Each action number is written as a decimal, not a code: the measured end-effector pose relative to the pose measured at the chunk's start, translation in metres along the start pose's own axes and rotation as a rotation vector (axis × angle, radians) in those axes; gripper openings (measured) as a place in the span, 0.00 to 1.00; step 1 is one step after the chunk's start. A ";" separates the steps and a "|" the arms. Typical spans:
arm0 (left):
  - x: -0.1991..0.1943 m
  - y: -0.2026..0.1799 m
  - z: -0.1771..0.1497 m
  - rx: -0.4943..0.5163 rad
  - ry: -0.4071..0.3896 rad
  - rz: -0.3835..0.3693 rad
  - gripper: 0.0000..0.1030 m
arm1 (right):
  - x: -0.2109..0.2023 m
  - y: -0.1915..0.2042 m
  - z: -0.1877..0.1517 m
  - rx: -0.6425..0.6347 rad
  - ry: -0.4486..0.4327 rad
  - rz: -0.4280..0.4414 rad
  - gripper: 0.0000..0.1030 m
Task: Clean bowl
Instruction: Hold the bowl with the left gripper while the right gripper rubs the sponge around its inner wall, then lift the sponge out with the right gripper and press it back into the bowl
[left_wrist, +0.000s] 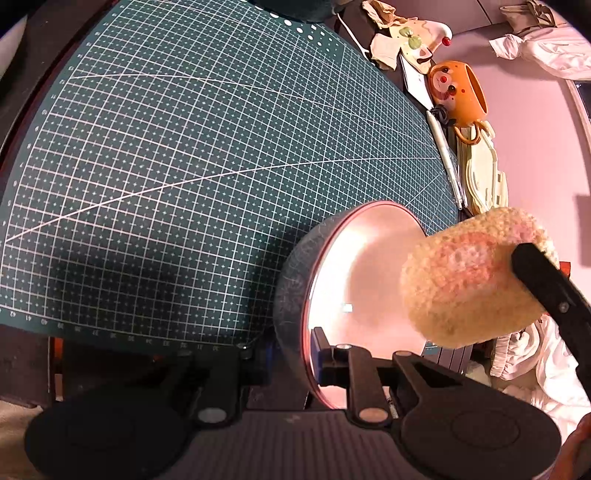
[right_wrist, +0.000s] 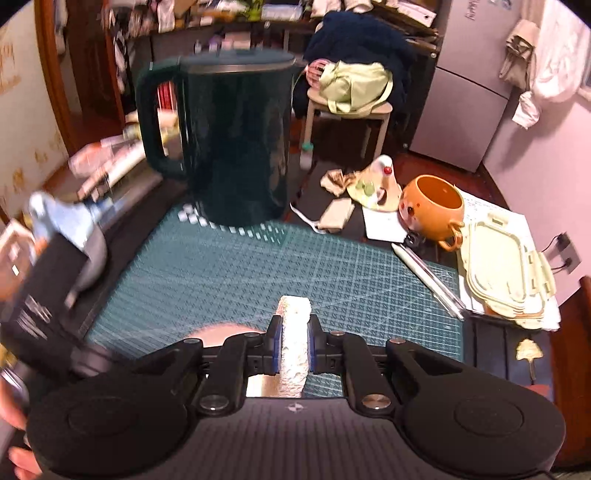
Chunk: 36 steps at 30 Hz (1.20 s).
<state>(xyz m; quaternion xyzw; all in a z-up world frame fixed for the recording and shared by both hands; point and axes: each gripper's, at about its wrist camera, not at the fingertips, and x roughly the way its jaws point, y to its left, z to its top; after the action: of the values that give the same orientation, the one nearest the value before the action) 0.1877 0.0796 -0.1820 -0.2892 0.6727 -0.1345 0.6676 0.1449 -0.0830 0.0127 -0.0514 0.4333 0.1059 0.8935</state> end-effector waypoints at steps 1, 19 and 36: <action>0.000 0.002 0.001 -0.001 -0.001 -0.002 0.18 | 0.003 0.001 -0.001 0.009 0.009 0.014 0.12; 0.011 0.024 0.021 -0.004 -0.008 0.002 0.20 | 0.005 -0.001 -0.013 -0.064 0.016 -0.077 0.11; -0.001 0.029 -0.003 -0.196 -0.038 -0.027 0.18 | -0.029 -0.023 -0.010 0.101 -0.073 0.058 0.12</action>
<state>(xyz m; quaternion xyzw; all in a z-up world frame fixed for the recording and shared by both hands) 0.1784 0.1028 -0.1979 -0.3645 0.6659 -0.0716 0.6470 0.1251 -0.1110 0.0294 0.0102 0.4064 0.1113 0.9069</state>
